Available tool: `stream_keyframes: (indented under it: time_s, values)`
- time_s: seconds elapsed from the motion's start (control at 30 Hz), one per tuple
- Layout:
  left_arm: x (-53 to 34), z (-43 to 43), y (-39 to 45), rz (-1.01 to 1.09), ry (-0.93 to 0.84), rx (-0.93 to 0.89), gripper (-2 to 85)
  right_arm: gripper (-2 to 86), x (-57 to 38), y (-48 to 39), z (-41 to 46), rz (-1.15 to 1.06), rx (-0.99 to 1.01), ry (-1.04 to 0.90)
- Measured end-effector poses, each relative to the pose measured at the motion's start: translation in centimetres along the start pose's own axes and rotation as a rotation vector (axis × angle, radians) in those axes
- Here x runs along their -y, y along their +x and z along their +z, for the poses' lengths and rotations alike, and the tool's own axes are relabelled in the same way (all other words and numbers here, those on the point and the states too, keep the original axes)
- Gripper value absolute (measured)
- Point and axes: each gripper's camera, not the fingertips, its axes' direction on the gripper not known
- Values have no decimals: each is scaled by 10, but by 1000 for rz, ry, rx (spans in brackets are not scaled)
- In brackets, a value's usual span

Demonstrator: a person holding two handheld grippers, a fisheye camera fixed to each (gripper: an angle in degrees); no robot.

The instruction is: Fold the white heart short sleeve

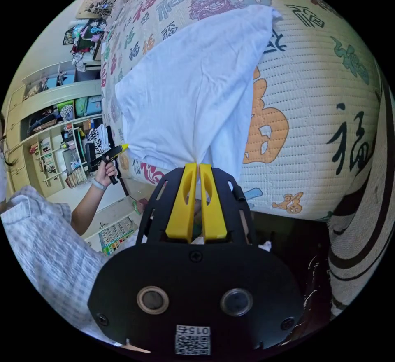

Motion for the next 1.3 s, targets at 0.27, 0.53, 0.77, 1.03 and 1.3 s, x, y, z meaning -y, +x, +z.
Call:
stream_keyframes:
  time_s: [0.27,0.53,0.77,1.03,1.3]
  values:
    - [-31,-1,-18,-13,13,-44,60,25,38,-16,67,17,-77,-68]
    - [-64,10,-17,75,-22,-182,0,8,70,-44,102,50,86,-71]
    - [-102,8,-39,-59,3,-49,21,39,116,-83,161,194,-174,-252]
    - [-169,-41,-43,-65,272,12,94,50,181,-222,153,-152,-618,-125]
    - [-167,-14,-44,7,336,125,114,81,309,-446,256,-710,-547,-114]
